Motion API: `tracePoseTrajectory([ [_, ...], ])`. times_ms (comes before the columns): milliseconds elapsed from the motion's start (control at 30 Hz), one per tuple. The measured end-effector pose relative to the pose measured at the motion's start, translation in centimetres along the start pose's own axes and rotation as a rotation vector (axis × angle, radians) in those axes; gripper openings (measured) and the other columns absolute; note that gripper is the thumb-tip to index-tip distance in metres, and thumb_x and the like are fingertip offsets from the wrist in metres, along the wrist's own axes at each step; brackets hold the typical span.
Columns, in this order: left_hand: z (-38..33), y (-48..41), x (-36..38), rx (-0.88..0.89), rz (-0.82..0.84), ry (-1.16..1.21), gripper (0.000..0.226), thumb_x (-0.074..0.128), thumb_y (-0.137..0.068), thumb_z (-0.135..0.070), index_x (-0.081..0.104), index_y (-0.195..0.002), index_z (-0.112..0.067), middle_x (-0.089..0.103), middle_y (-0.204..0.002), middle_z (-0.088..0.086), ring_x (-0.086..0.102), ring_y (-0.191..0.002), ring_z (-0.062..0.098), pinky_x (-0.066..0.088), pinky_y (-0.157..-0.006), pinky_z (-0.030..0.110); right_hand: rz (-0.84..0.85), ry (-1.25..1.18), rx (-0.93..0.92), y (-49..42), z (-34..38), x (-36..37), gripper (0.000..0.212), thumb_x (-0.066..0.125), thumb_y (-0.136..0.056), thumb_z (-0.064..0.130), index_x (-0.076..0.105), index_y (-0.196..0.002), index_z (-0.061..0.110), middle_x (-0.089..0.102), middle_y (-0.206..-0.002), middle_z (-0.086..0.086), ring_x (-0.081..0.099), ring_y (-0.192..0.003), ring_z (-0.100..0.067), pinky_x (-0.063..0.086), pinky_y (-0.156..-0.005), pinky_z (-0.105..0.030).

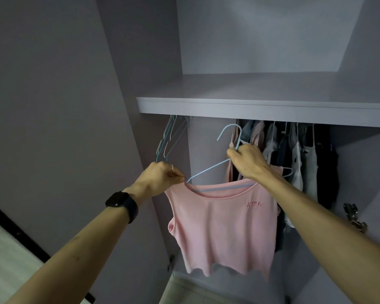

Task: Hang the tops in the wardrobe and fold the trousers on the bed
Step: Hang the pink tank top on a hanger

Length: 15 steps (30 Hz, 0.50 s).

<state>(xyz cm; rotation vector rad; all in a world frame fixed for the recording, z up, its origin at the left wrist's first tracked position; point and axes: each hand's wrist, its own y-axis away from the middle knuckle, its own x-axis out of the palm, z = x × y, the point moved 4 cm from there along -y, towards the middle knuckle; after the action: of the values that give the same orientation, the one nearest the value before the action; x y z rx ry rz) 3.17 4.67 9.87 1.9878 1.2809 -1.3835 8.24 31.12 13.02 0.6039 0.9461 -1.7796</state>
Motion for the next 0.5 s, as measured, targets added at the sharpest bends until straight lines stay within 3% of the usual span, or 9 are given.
tracePoseTrajectory([
  [100, -0.2, -0.2, 1.3, -0.022, -0.002, -0.011, 0.013, 0.072, -0.088, -0.035, 0.071, -0.085, -0.048, 0.060, -0.076, -0.047, 0.059, -0.081, -0.015, 0.045, -0.078, 0.011, 0.001, -0.012, 0.015, 0.4, 0.0, 0.4, 0.052, 0.044, -0.090, 0.037, 0.040, -0.049, 0.006, 0.051, -0.055, -0.013, 0.055, -0.070, -0.040, 0.044, -0.067, -0.040],
  [200, -0.2, 0.4, 1.4, 0.003, -0.012, -0.012, 0.027, 0.071, -0.089, -0.043, 0.058, -0.094, -0.066, 0.057, -0.082, -0.053, 0.054, -0.080, -0.026, 0.036, -0.072, -0.003, -0.015, -0.032, 0.061, 0.5, -0.9, 0.3, 0.054, 0.047, -0.096, 0.033, 0.040, -0.051, 0.004, 0.052, -0.057, -0.017, 0.054, -0.069, -0.041, 0.045, -0.067, -0.040],
  [267, 0.0, 0.7, 1.4, 0.009, -0.038, 0.001, 0.027, 0.072, -0.089, -0.044, 0.058, -0.097, -0.065, 0.055, -0.083, -0.055, 0.051, -0.078, -0.031, 0.035, -0.070, -0.006, -0.036, -0.051, 0.080, 0.6, -1.4, 0.2, 0.057, 0.047, -0.097, 0.036, 0.039, -0.052, 0.003, 0.051, -0.054, -0.016, 0.053, -0.066, -0.039, 0.041, -0.062, -0.038],
  [367, 0.5, 0.6, 2.1, -0.024, -0.105, 0.072, 0.009, 0.075, -0.089, -0.037, 0.077, -0.096, -0.040, 0.059, -0.076, -0.049, 0.059, -0.082, -0.019, 0.041, -0.074, 0.001, -0.026, -0.066, 0.107, 1.1, -1.4, 0.5, 0.055, 0.046, -0.091, 0.040, 0.038, -0.049, 0.005, 0.046, -0.048, -0.010, 0.050, -0.058, -0.034, 0.035, -0.059, -0.035],
  [500, -0.2, 0.6, 2.6, -0.032, -0.028, 0.018, 0.015, 0.074, -0.088, -0.035, 0.077, -0.103, -0.036, 0.070, -0.091, -0.032, 0.065, -0.093, 0.001, 0.042, -0.076, 0.007, 0.045, -0.080, 0.143, 1.8, -1.1, 1.1, 0.046, 0.037, -0.073, 0.045, 0.040, -0.050, 0.005, 0.045, -0.050, -0.009, 0.049, -0.063, -0.035, 0.035, -0.061, -0.035],
])
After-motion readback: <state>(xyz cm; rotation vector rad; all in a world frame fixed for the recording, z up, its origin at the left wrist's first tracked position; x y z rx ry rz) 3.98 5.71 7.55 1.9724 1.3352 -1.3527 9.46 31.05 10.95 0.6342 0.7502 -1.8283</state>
